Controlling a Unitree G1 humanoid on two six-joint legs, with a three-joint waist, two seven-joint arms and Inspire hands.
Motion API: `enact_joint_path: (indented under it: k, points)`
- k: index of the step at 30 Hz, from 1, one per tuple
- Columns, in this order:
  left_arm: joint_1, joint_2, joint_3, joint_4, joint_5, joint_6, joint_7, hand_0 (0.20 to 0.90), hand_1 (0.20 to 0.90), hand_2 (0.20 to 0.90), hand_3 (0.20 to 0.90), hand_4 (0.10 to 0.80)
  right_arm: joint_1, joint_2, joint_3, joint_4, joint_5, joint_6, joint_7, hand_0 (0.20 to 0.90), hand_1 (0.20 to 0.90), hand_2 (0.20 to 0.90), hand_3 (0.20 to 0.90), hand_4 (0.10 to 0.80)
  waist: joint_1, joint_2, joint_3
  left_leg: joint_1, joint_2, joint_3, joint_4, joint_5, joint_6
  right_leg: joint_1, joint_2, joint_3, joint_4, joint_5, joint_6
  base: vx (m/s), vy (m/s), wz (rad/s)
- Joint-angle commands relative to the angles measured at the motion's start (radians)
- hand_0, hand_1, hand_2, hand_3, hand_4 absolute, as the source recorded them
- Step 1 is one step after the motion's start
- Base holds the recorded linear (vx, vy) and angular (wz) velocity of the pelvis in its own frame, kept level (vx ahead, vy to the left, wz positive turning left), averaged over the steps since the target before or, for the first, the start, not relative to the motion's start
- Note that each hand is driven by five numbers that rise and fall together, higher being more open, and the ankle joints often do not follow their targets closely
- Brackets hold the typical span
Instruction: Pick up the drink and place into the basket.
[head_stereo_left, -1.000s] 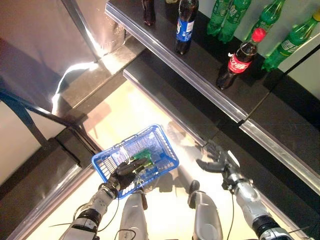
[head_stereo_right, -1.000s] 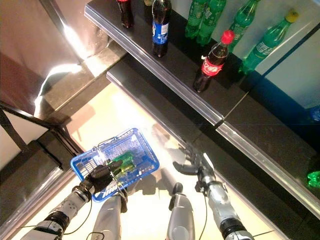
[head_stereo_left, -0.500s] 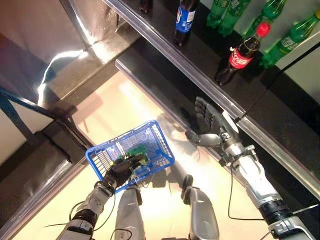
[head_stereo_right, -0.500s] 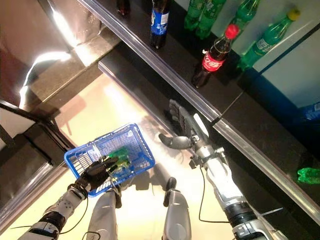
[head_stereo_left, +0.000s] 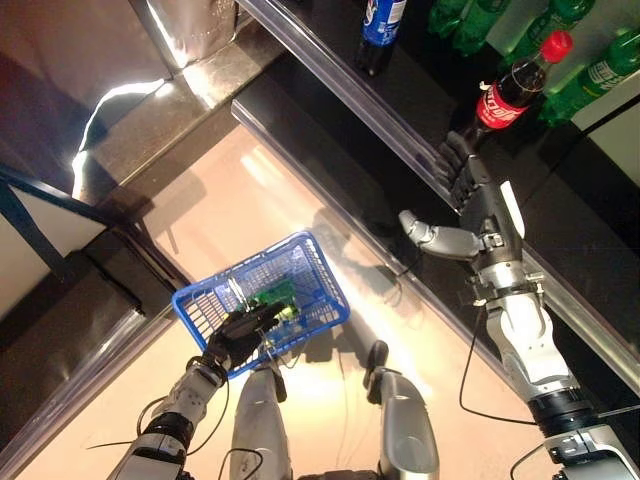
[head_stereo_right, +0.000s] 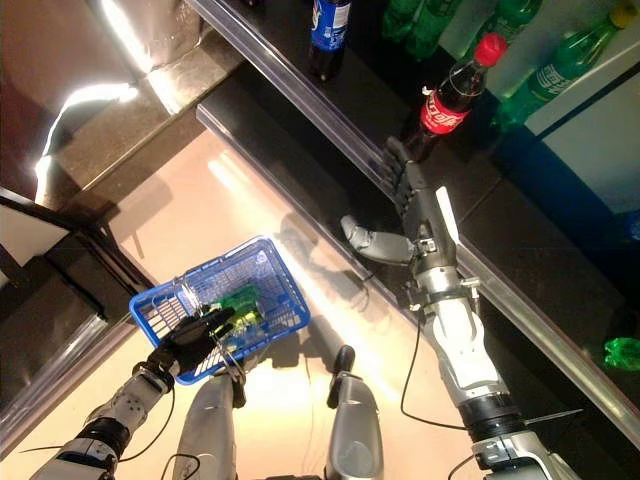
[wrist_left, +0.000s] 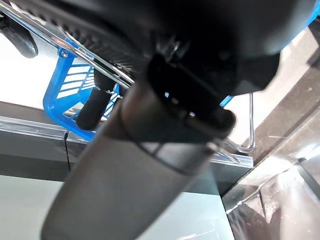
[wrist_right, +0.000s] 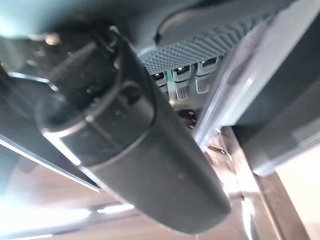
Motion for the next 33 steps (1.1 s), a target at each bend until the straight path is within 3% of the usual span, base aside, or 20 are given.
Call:
enact_joint_path:
  k: [1,13,33]
  points:
    - [0.078,-0.015,0.022,-0.084,-0.1,-0.003,-0.093,0.3,0.3,0.3,0.2,0.1,-0.046,-0.021,-0.111,-0.106,0.047,-0.157,-0.059,0.9,0.9,0.9,0.9,0.8,0.008,-0.005,-0.066,0.09,0.002,0.073,-0.023,-0.051,0.03,-0.032,-0.003,0.025,-0.016,0.064,0.043,0.034,0.001,0.0]
    - [0.093,-0.021,0.075,-0.02,-0.092,-0.005,-0.072,0.3,0.3,0.3,0.2,0.1,-0.004,0.005,-0.157,-0.116,0.048,-0.175,-0.137,0.9,0.9,0.9,0.9,0.8,0.008,-0.01,-0.064,0.109,-0.01,0.075,-0.021,-0.07,0.047,-0.017,0.0,0.024,-0.021,0.069,0.044,0.04,-0.009,0.0]
    - [0.082,-0.028,0.047,-0.039,-0.092,0.011,-0.067,0.3,0.3,0.3,0.2,0.1,-0.068,0.001,-0.187,-0.025,0.039,-0.229,-0.287,0.9,0.9,0.9,0.9,0.8,0.009,0.016,-0.047,0.118,-0.031,0.081,-0.012,-0.09,0.064,-0.024,-0.004,0.022,-0.011,0.07,0.04,0.007,0.0,0.0]
